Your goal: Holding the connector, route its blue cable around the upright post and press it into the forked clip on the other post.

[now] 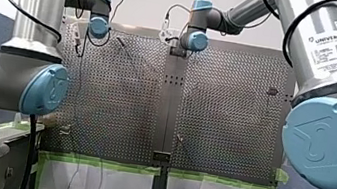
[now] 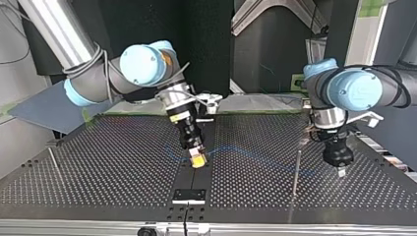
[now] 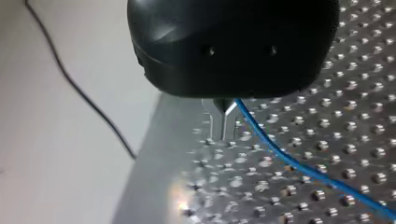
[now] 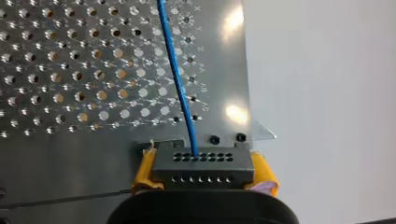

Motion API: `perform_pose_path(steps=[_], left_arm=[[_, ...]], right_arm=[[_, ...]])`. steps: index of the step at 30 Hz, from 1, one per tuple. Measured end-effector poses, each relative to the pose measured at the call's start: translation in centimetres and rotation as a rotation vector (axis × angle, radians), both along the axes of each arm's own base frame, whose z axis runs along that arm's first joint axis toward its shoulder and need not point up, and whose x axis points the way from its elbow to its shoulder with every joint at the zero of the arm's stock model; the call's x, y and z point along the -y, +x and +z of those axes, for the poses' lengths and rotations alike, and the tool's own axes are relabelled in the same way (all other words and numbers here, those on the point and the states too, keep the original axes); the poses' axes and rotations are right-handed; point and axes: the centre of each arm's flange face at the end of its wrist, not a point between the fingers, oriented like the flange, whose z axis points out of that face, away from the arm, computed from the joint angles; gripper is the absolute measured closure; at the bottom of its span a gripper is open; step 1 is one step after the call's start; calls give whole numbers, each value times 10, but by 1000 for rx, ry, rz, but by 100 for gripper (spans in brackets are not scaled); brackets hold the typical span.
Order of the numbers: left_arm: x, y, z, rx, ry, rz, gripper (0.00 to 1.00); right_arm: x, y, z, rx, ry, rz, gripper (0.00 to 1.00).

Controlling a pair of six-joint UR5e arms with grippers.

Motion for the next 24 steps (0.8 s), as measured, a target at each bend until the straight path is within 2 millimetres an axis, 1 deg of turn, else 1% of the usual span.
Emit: perform_pose_path(steps=[3, 12, 17, 24], left_arm=[[1, 5, -5, -9, 2, -27, 100], [6, 23, -11, -29, 5, -71, 100], [7, 32, -25, -57, -1, -78, 100], [9, 38, -41, -88, -4, -89, 100]], right_arm=[[3, 3, -8, -8, 6, 4, 100], [12, 13, -28, -26, 20, 9, 100], [15, 16, -36, -32, 26, 9, 100], [17, 15, -40, -39, 32, 4, 100]])
